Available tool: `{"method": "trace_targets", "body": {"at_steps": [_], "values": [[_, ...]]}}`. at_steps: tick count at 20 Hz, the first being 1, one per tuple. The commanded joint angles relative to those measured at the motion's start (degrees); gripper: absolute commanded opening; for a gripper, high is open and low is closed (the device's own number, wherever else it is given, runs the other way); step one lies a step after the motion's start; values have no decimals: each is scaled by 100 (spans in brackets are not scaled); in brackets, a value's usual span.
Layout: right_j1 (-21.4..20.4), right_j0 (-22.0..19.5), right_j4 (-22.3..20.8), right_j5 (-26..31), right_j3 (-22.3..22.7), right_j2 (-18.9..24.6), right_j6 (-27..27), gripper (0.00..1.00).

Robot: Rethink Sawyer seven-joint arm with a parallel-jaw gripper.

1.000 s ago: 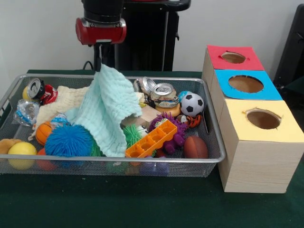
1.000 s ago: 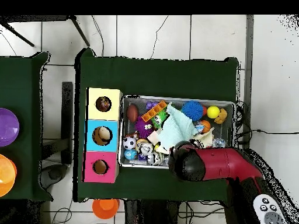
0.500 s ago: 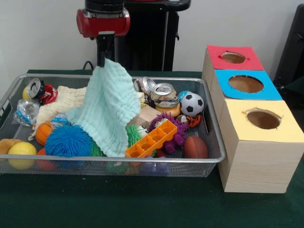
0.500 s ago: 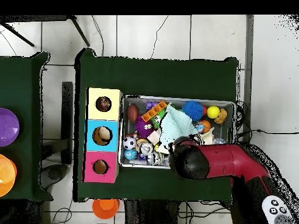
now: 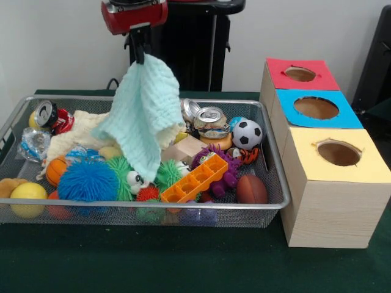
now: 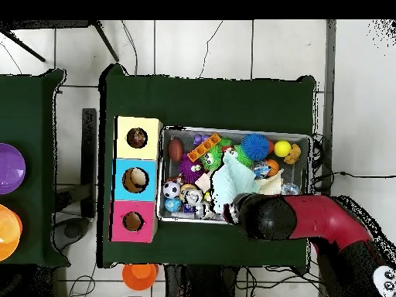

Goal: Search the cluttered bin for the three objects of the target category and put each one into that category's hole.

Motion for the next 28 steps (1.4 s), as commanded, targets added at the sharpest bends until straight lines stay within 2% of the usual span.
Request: {"method": "trace_targets", "body": {"at_steps": [1, 11, 18, 25, 28], "values": [[83, -448, 593, 1206, 451, 1307, -2042, 0], [293, -753, 769, 1652, 492, 2140, -1667, 0], [380, -883, 660, 1689, 502, 2397, -1460, 0], [477, -962, 756, 742, 639, 2699, -683, 0], [445, -862, 568, 365, 616, 2644, -358, 0]]}}
